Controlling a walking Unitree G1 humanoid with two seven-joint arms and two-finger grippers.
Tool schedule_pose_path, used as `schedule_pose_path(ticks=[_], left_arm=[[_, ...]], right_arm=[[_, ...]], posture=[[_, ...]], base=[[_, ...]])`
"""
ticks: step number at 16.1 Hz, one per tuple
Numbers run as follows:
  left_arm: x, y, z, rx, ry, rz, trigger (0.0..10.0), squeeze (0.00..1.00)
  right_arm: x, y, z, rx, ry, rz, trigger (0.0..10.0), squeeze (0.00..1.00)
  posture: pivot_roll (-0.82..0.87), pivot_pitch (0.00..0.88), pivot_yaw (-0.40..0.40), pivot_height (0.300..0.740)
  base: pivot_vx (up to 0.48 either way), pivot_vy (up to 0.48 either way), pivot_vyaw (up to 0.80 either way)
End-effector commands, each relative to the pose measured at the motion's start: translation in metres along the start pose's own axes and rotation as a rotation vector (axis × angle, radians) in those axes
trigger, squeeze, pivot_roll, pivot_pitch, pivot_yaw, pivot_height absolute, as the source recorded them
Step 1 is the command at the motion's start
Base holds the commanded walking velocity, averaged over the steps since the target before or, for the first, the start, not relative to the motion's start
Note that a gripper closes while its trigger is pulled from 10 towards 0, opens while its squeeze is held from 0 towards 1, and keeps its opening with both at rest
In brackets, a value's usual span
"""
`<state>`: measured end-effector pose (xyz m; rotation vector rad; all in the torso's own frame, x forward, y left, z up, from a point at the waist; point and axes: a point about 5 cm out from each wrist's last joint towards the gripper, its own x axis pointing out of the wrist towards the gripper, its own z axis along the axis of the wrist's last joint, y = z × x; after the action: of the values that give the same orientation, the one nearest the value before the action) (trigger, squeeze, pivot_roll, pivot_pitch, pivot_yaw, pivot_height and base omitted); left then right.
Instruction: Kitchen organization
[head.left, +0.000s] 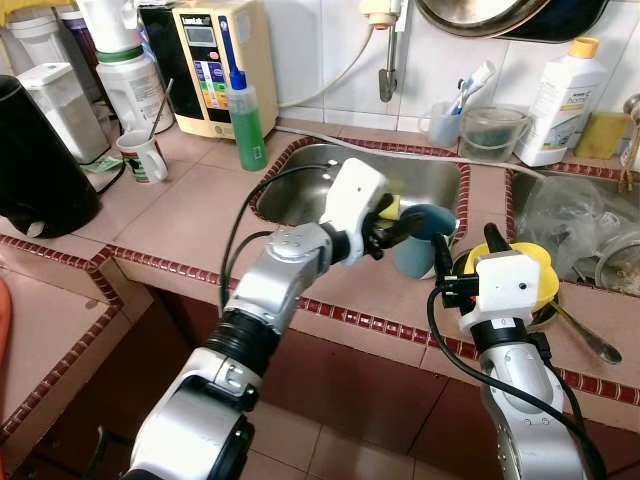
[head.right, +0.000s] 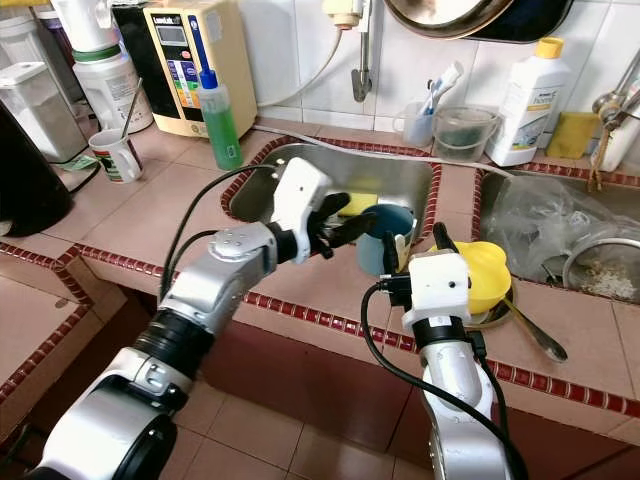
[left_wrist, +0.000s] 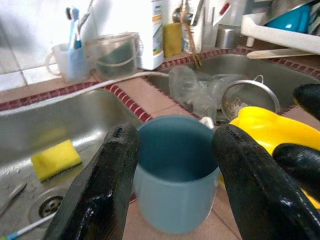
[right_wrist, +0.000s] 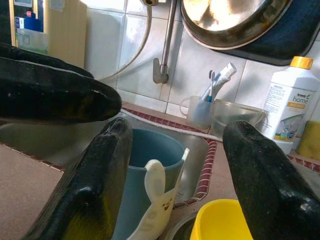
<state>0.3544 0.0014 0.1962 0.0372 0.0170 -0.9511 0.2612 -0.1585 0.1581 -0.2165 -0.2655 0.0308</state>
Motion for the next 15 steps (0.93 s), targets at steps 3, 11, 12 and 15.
schedule_pose_path(ticks=[3,11,12,15], left_arm=[[0.005,-0.002,0.009,0.107,-0.007,-0.055,10.0,0.00],[0.016,-0.016,0.010,0.201,0.009,-0.156,10.0,0.00],[0.016,-0.015,0.010,0.207,0.009,-0.161,10.0,0.00],[0.016,-0.010,0.014,0.233,0.006,-0.158,10.0,0.00]], right_arm=[[0.000,0.001,0.005,0.006,-0.024,-0.001,10.0,0.00],[-0.020,0.013,-0.007,0.078,0.069,0.005,10.0,0.00],[-0.023,0.014,-0.007,0.084,0.074,0.003,10.0,0.00],[-0.035,0.016,-0.009,0.075,0.092,0.018,10.0,0.00]], posture=[[-0.19,0.000,0.086,0.740],[-0.21,0.011,0.110,0.740],[-0.21,0.016,0.112,0.740],[-0.22,0.027,0.119,0.740]], base=[[0.000,0.000,0.00],[0.000,0.000,0.00],[0.000,0.000,0.00],[0.000,0.000,0.00]])
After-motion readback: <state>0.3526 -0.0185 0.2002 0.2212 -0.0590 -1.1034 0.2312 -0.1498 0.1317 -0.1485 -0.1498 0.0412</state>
